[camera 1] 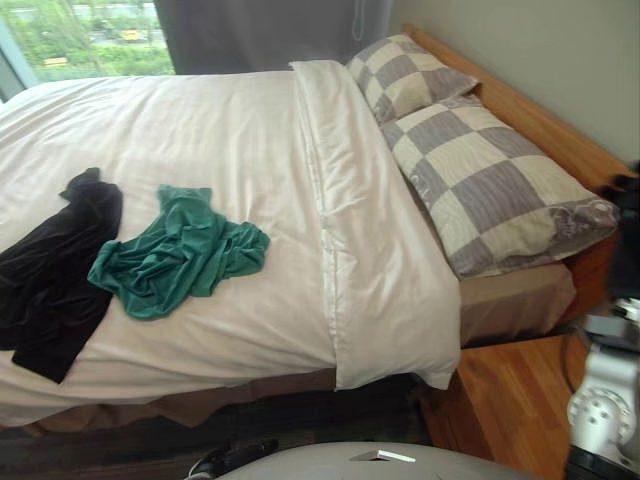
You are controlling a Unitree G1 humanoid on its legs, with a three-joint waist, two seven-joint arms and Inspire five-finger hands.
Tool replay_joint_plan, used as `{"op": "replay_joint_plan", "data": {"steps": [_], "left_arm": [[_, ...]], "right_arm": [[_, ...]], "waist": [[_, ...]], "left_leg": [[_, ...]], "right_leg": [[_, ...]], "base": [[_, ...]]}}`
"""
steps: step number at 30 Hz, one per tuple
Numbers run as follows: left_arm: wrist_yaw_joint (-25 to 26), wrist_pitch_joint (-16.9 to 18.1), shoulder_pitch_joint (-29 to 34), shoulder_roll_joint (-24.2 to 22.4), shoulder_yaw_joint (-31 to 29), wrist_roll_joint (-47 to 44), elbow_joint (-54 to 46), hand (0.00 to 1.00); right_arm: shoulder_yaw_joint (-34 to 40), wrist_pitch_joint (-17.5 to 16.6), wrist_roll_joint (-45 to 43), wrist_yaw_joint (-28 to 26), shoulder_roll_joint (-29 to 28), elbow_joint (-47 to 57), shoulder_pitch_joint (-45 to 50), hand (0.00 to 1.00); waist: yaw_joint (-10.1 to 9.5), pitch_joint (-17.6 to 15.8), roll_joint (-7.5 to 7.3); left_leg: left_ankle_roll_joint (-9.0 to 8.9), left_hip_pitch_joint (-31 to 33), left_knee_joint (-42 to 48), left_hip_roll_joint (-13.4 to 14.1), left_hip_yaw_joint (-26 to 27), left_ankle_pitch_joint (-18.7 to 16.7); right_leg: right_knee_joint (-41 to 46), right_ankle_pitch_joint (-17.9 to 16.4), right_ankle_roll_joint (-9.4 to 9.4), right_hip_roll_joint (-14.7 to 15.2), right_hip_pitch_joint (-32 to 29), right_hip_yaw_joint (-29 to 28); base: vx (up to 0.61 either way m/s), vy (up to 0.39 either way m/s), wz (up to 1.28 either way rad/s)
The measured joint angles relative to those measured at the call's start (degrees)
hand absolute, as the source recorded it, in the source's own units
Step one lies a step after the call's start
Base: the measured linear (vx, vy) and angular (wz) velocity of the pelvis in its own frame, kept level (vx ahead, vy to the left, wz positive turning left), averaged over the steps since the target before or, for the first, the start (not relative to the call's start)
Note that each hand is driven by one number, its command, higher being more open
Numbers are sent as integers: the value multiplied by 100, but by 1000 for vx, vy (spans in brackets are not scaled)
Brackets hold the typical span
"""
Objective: Tidy up the quilt and then pick up the clothes from the bed and put them into the laundry hamper
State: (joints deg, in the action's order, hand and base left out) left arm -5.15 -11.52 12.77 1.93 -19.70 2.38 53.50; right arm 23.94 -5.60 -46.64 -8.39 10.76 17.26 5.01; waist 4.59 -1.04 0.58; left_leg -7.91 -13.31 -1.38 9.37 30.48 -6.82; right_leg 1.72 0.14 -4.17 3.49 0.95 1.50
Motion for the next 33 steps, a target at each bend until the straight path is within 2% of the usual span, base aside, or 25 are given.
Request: {"op": "replay_joint_plan", "data": {"steps": [2, 4, 6, 9, 10, 13, 16, 19, 21, 24, 26, 27, 28, 29, 31, 33], "left_arm": [[62, 20, -2, 59, 213, -24, 78, 100], [140, 70, -2, 126, 371, -63, 186, 100], [174, 182, -10, 199, 480, -202, 226, 100], [203, 307, -281, 371, 810, -240, 199, 100], [209, 308, -473, 395, 880, -265, 122, 100], [178, 378, -694, 398, 992, -496, -117, 100], [196, 547, -1012, 325, 1091, -731, -331, 100], [215, 633, -1116, 226, 1074, -953, -386, 100], [227, 673, -1161, 116, 1030, -1120, -425, 100], [394, 734, -1292, 50, 954, -1655, -417, 100], [446, 819, -1403, -91, 853, -2030, -418, 100], [430, 815, -1460, -125, 785, -2049, -419, 100], [428, 849, -1506, -112, 779, -2055, -429, 100], [440, 893, -1533, -90, 723, -2055, -466, 100], [473, 882, -1598, -83, 586, -2047, -466, 100], [656, 789, -1647, -44, 402, -1976, -450, 100]], "right_arm": [[-717, 2, -218, -145, -9, -176, -400, 0], [-1069, -37, -384, -148, -30, -370, -679, 0], [-1350, -173, -381, -23, -52, -579, -1005, 0], [-1671, -472, -339, 489, -52, -900, -1751, 0], [-1722, -604, -323, 735, -40, -1117, -2284, 0], [-1668, -805, -325, 1112, 7, -1537, -3039, 0], [-1396, -859, -414, 1444, 182, -2272, -3556, 0], [-1241, -881, -898, 1493, 230, -2917, -3555, 0], [-1192, -1161, -1049, 1063, 192, -2647, -3417, 0], [-1192, -1583, -1083, 492, -34, -2467, -3188, 0], [-1173, -1947, -1193, -68, -349, -2412, -2775, 0], [-1140, -2000, -1238, -213, -419, -2412, -2641, 0], [-1126, -2034, -1266, -453, -544, -2416, -2375, 0], [-1125, -1973, -1290, -705, -677, -2424, -2111, 0], [-1121, -1837, -1284, -917, -787, -2458, -1753, 0], [-950, -1484, -1179, -1175, -931, -2798, -1189, 0]], "waist": [[-38, -20, 81], [-141, -58, 109], [-187, -222, 88], [-295, -542, 52], [-307, -869, 99], [-358, -1513, 220], [-441, -2270, 483], [-463, -2492, 639], [-445, -2578, 689], [-443, -2738, 614], [-424, -2798, 503], [-427, -2798, 480], [-420, -2792, 385], [-421, -2789, 249], [-401, -2799, 134], [-336, -2732, -70]], "left_leg": [[47, 92, -41, -56, -222, 54], [71, 98, -118, -86, -347, 113], [92, 157, -119, -114, -521, 133], [219, 645, -102, -281, -797, 277], [289, 924, -86, -330, -906, 363], [390, 1334, -22, -475, -1003, 489], [496, 1777, 121, -579, -1057, 564], [527, 2179, 124, -624, -981, 609], [535, 2429, 123, -656, -846, 679], [525, 2505, 202, -654, -663, 704], [525, 2517, 293, -651, -552, 701], [522, 2516, 320, -643, -547, 698], [501, 2492, 372, -615, -499, 678], [461, 2476, 492, -571, -412, 609], [432, 2348, 594, -492, -315, 463], [383, 1966, 637, -396, -118, 313]], "right_leg": [[-66, 7, 6, 63, 32, 151], [-97, 10, 3, 102, 75, 242], [-108, 10, 4, 155, 118, 389], [-60, 65, -22, 284, -253, 551], [-10, 126, -15, 369, -505, 617], [202, 177, -29, 513, -956, 618], [450, 184, -37, 652, -1428, 590], [632, 184, -38, 688, -1971, 464], [749, 182, -38, 728, -2338, 325], [850, 155, -14, 733, -2536, 144], [986, 63, 7, 740, -2595, 88], [1016, 43, 23, 738, -2597, 88], [1059, 4, 20, 723, -2584, 68], [1101, -17, 35, 682, -2576, -5], [1106, -27, 39, 591, -2474, -59], [1099, -52, 52, 475, -2189, -200]], "base": [[9, -11, 43], [0, 2, 34], [-31, 13, 41], [-107, 41, 43], [-133, 52, 31], [-123, 80, 22], [-92, 64, 12], [-9, 26, -7], [45, -6, -21], [49, -21, -24], [40, -24, -7], [35, -29, -2], [28, -36, -15], [25, -37, -23], [37, -27, -41], [41, -5, -52]]}}
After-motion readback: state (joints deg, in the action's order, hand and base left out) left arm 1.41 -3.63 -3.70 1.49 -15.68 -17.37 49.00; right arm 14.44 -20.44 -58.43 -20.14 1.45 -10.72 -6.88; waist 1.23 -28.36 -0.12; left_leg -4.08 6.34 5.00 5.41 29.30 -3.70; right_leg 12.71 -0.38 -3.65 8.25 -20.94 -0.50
